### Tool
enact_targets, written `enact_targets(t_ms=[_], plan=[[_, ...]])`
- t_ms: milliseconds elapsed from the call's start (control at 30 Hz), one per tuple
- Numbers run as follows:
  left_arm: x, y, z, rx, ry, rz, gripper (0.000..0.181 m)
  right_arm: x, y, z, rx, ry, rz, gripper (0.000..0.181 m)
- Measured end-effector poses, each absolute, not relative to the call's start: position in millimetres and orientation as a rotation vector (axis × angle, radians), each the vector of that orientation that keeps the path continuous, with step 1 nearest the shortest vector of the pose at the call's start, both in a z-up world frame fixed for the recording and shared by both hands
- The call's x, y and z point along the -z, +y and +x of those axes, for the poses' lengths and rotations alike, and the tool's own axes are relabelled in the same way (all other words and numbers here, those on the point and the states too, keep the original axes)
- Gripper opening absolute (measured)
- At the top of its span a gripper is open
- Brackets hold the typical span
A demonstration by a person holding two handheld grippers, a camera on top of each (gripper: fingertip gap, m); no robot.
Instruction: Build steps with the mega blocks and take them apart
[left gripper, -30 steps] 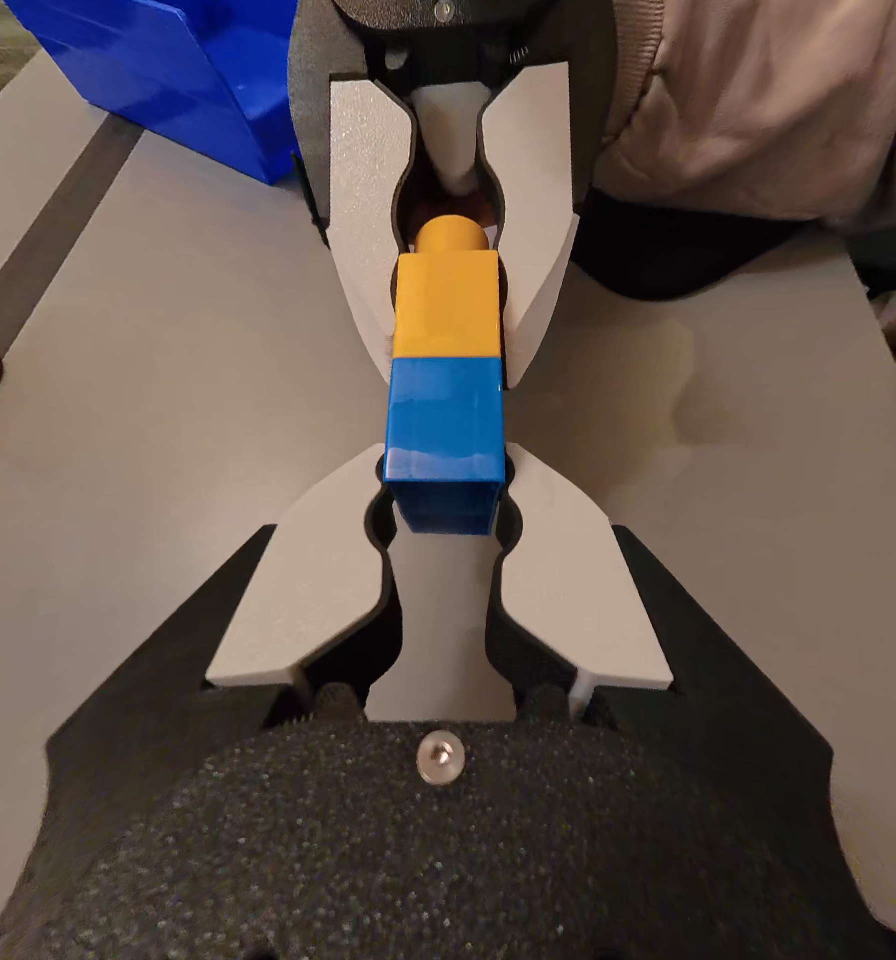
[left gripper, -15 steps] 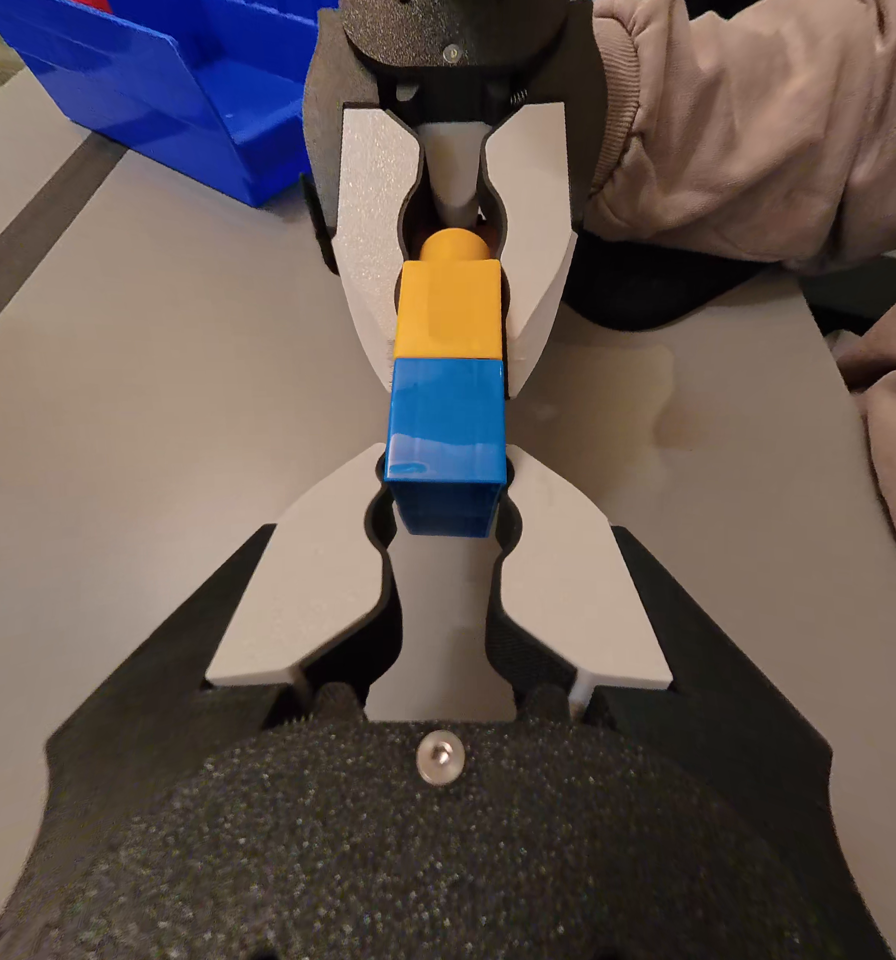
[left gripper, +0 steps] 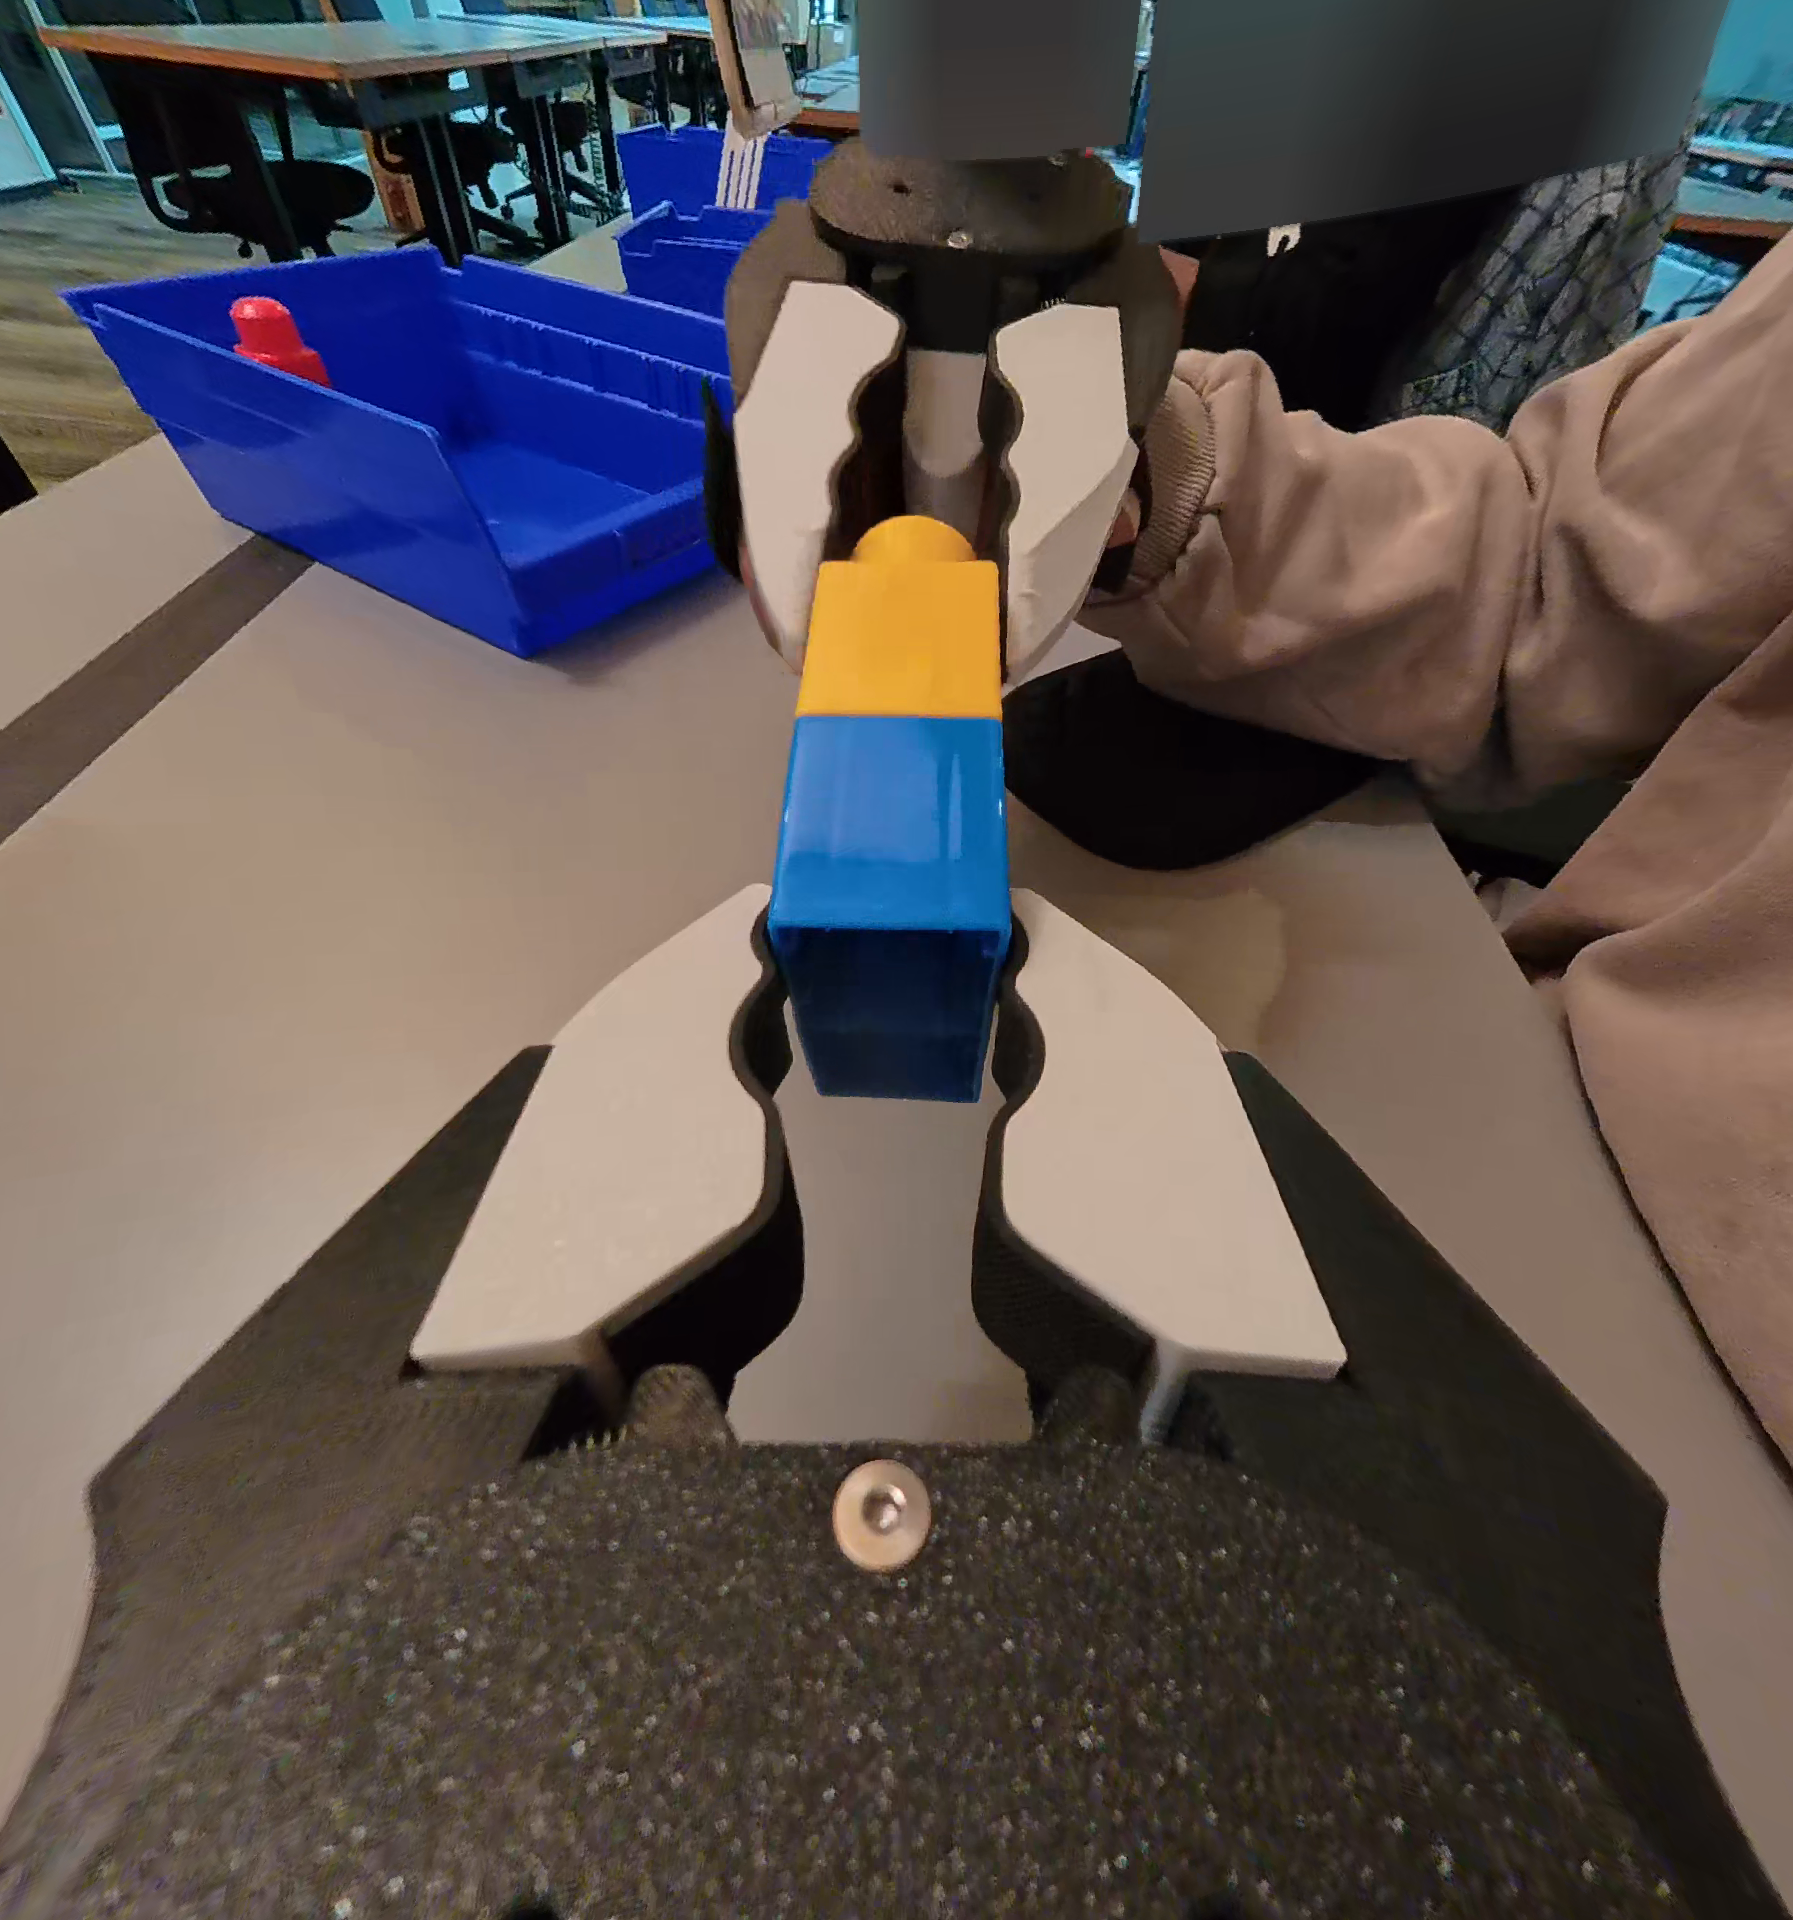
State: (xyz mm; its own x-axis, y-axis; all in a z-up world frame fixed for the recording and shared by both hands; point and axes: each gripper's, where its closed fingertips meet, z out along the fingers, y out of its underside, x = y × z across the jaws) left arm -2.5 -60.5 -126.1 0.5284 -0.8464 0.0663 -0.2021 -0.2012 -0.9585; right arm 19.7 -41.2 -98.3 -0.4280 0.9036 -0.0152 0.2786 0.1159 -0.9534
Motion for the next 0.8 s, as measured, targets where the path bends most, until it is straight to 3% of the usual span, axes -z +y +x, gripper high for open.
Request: enact_targets(t_ms=[500,567,800], plan=[[111.2,-68.1,17.5,0.834,0.888,-1.594,0.037,85.5,-53.1,39.8,-1.238,-1.836,-1.122,0.032],[99.3,-60.3,11.6,0.786,0.813,-1.541,0.056,75.4,-45.4,46.5,-1.225,-1.840,-1.113,0.032],[81.2,-41.3,-32.6,0.656,0.608,-1.476,0.019,4.0,86.7,111.1,-0.871,-1.805,-1.325,0.032]])
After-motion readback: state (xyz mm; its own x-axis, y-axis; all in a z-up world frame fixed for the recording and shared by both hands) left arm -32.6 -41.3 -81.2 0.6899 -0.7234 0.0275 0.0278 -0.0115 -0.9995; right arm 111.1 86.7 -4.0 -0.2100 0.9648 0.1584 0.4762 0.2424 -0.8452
